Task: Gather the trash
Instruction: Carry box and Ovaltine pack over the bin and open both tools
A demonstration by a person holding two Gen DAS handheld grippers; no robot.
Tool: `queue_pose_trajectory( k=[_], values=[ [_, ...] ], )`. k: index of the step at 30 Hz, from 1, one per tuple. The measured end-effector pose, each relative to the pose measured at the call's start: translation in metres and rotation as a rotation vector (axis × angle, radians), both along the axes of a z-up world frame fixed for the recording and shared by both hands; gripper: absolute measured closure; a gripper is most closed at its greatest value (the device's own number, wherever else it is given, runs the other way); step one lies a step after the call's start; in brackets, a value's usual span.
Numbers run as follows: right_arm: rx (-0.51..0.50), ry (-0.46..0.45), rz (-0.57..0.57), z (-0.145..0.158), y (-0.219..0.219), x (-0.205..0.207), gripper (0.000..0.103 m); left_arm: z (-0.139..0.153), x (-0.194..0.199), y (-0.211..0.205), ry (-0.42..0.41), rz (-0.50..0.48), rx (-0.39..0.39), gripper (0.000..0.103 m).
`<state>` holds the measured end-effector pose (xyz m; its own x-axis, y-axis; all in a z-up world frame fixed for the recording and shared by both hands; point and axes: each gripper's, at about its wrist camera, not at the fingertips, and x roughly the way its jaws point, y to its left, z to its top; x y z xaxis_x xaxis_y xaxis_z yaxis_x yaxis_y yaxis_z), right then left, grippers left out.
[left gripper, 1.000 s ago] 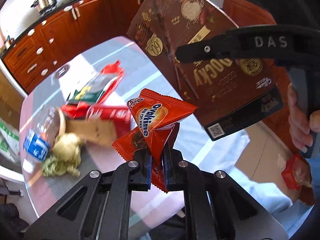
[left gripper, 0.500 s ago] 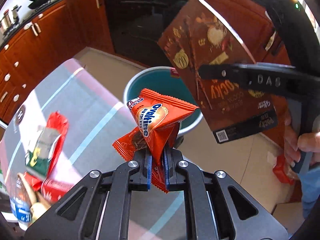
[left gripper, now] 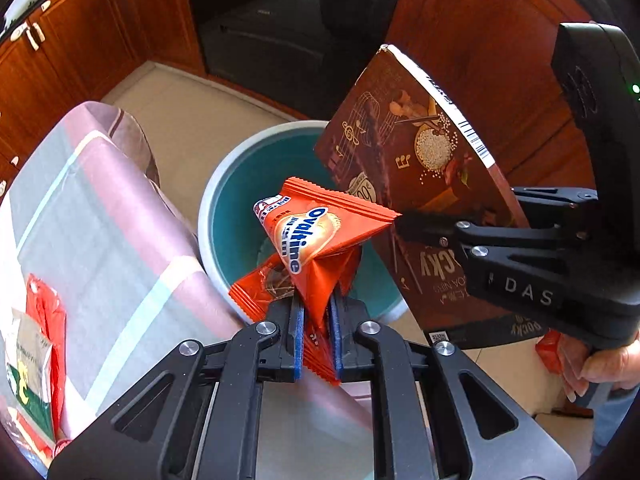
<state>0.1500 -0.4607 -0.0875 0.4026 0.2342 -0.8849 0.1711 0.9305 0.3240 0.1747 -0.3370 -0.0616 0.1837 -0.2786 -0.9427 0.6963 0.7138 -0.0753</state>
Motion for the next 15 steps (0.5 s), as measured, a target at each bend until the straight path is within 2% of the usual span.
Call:
queue_pose_trajectory(
  k=[3,4,5,6,7,9,11,15],
  values=[
    [0.001,0.013,0.003,-0.003,0.003,0.007,0.08,-0.004,0.011,-0.005,0.007,0.006,0.008,0.084],
    [0.007,0.015,0.003,-0.003,0.003,0.01,0.077,-0.003,0.011,-0.006,-0.001,0.009,0.01,0.069],
    [0.018,0.015,-0.002,-0.003,0.003,0.011,0.057,-0.002,0.011,-0.007,-0.011,0.016,0.013,0.049],
    [0.021,0.014,-0.013,-0.002,0.003,0.011,0.032,-0.001,0.012,-0.005,-0.028,0.023,0.012,0.042],
    [0.021,0.013,-0.024,-0.001,0.003,0.012,0.025,0.002,0.012,-0.004,-0.045,0.028,0.01,0.034],
    [0.034,0.018,-0.037,0.001,0.002,0.013,0.023,0.004,0.012,-0.002,-0.056,0.036,0.013,0.026],
    [0.027,0.033,-0.062,0.002,0.001,0.014,0.017,0.006,0.013,0.002,-0.06,0.044,0.02,0.014],
    [-0.003,0.041,-0.071,0.006,0.004,0.01,0.017,0.013,0.007,0.012,-0.084,0.055,0.01,0.008]
  ],
)
